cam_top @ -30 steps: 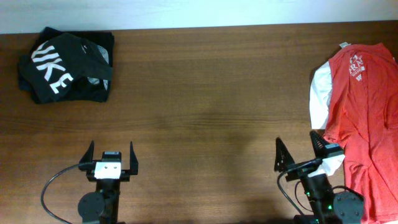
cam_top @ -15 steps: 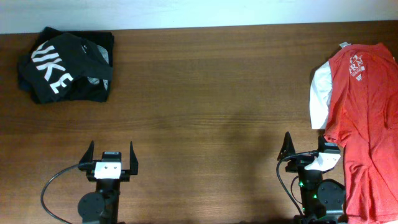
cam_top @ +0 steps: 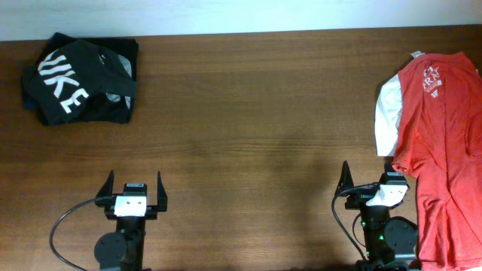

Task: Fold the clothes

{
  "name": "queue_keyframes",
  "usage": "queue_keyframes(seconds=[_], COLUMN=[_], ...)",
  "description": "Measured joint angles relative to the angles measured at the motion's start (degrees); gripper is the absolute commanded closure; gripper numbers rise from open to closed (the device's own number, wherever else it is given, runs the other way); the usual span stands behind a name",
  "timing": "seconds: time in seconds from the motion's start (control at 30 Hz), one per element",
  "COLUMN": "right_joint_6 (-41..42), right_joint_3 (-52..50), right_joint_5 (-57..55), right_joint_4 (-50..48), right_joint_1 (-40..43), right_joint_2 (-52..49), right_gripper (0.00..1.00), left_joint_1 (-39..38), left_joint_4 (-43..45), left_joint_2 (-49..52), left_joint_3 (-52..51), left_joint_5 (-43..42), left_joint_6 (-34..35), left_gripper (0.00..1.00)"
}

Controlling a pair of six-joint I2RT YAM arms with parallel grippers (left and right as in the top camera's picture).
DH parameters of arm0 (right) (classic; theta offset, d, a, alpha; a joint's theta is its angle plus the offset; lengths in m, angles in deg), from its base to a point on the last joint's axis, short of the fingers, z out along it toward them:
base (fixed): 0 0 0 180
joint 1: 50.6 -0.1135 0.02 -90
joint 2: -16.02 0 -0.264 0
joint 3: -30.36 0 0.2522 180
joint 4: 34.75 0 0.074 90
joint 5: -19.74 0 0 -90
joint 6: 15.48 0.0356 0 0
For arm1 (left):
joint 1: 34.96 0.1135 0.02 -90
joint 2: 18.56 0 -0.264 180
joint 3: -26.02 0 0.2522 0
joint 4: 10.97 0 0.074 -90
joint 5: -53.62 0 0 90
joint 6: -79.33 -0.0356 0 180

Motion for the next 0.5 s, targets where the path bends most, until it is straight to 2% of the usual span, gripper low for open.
queue_keyframes(seconds=[0.5], right_joint_6=[-0.5], right_joint_3=[0.0], right_joint_5=[0.0], right_joint_4=[0.0], right_joint_1=[0.0], right_joint_2=[0.0], right_gripper=[0.01], left_joint_1=[0.0], left_joint_4=[0.02], left_joint_2=[0.0], left_joint_3=[0.0], left_joint_5=[0.0], left_joint_6=[0.0], left_gripper=[0.01])
